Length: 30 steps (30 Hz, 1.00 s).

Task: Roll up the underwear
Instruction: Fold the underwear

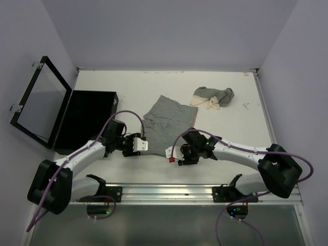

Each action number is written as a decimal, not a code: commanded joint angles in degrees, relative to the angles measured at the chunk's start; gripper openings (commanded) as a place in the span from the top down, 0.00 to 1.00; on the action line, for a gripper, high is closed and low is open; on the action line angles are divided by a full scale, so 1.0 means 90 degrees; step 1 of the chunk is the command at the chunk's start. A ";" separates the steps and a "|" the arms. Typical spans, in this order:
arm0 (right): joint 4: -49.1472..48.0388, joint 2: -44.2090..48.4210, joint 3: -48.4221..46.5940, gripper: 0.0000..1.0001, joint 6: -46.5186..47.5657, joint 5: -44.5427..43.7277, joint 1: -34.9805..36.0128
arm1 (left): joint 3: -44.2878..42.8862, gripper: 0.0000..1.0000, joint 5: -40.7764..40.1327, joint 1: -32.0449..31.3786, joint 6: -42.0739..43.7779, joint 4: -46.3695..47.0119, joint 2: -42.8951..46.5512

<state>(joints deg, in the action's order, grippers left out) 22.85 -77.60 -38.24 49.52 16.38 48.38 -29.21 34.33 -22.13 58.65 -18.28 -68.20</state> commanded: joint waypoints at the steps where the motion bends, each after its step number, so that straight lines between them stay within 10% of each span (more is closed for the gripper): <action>1: -0.0371 -0.0030 0.0195 0.60 0.0191 -0.0306 0.0015 | 0.0013 0.43 0.0326 0.0027 0.0580 0.0138 0.0195; 19: -0.0762 -0.0030 0.0577 0.91 0.0025 -0.0551 0.0015 | 0.0453 0.51 -0.0259 -0.1222 0.1287 0.0429 -0.0038; 30: -0.0528 0.0165 0.0675 1.00 0.0123 -0.0492 0.0025 | 0.0609 0.90 -0.1148 -0.1379 0.1052 0.0831 -0.0430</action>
<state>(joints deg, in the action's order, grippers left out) 15.38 -76.97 -33.67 50.22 12.71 48.47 -25.12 27.16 -34.26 69.12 -10.96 -71.26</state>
